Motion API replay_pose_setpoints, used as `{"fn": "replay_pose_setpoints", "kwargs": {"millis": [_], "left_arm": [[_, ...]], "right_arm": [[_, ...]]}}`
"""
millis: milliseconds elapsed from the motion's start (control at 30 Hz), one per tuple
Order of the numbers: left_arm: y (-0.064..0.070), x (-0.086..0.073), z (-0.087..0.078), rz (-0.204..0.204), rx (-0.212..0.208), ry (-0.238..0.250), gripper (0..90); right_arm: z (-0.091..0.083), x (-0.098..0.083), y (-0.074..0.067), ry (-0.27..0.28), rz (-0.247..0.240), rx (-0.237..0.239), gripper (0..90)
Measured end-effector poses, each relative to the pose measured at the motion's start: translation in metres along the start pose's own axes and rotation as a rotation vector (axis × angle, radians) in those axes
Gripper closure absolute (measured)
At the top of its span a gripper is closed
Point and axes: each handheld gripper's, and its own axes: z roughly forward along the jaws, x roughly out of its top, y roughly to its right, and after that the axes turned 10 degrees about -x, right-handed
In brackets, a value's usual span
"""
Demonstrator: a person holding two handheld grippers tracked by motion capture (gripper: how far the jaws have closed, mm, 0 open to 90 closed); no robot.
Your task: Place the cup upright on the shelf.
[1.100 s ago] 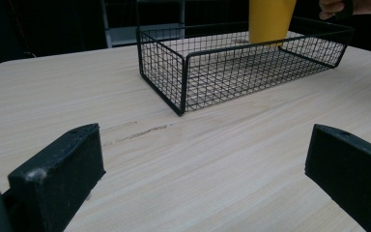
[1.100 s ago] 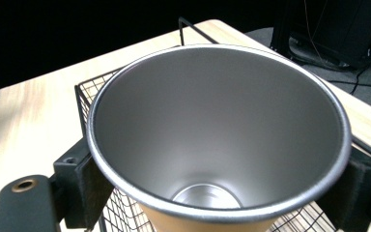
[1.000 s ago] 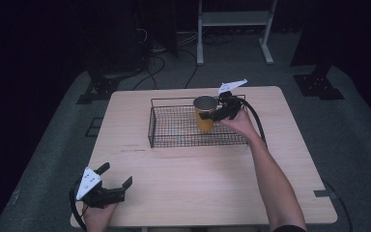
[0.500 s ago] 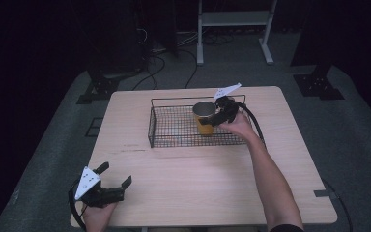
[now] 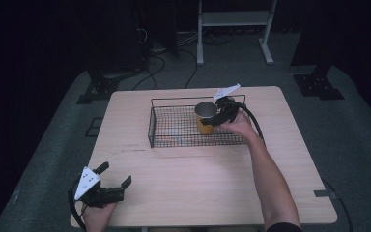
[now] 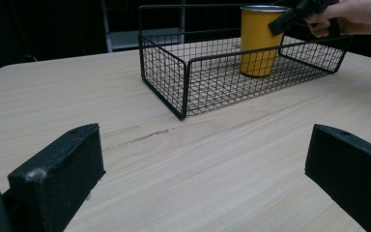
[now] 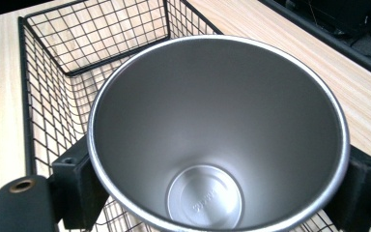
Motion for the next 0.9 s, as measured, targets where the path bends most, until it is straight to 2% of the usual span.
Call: {"fn": "replay_pose_setpoints", "kwargs": {"millis": [167,333,533,633,733,900], "left_arm": [[0.0,0.0,-0.001,-0.001,-0.002,0.002,0.0],[0.001,0.0,0.001,0.003,-0.003,0.003,0.0],[0.001,0.001,0.0,0.006,0.001,0.004,0.0],[0.001,0.001,-0.001,0.006,0.003,0.004,0.0],[0.001,0.001,-0.001,0.006,0.003,0.004,0.0],[0.001,0.001,-0.001,0.008,0.004,0.004,0.0]], "right_arm": [[0.0,0.002,-0.002,-0.014,-0.023,-0.016,12.1],[-0.001,0.005,-0.007,-0.029,-0.047,-0.054,11.8],[-0.003,0.006,-0.009,-0.033,-0.072,-0.055,8.4],[-0.005,0.007,-0.009,-0.031,-0.073,-0.059,6.8],[-0.006,0.008,-0.009,-0.031,-0.069,-0.071,1.4],[-0.008,0.011,-0.009,-0.019,-0.062,-0.066,0.0]]}}
